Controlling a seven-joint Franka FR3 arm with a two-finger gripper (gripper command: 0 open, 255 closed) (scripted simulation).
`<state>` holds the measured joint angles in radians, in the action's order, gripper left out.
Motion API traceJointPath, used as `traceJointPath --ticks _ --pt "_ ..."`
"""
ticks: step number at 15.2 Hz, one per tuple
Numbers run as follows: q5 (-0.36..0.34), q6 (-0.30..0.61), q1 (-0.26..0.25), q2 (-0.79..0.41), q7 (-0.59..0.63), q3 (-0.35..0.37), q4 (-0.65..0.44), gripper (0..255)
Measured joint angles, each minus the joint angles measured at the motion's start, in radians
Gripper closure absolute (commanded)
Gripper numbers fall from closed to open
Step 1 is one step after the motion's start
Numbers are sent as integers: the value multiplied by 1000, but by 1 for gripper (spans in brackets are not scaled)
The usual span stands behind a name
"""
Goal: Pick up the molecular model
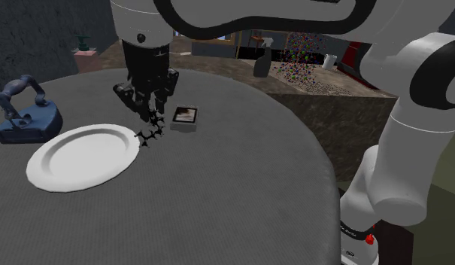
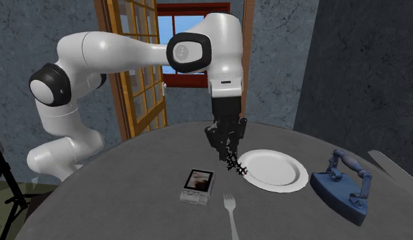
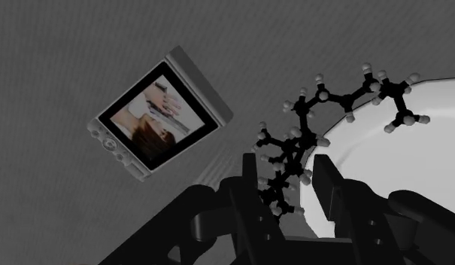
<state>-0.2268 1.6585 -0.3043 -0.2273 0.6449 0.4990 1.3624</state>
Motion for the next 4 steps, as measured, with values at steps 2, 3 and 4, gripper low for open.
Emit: traceJointPath --ticks 2,3,4 --pt "-5 -35 -6 -11 -3 1 -45 255" --pt "-8 -50 -9 -16 -3 1 -65 255" --pt "-10 -61 -11 -20 -5 1 -79 255"
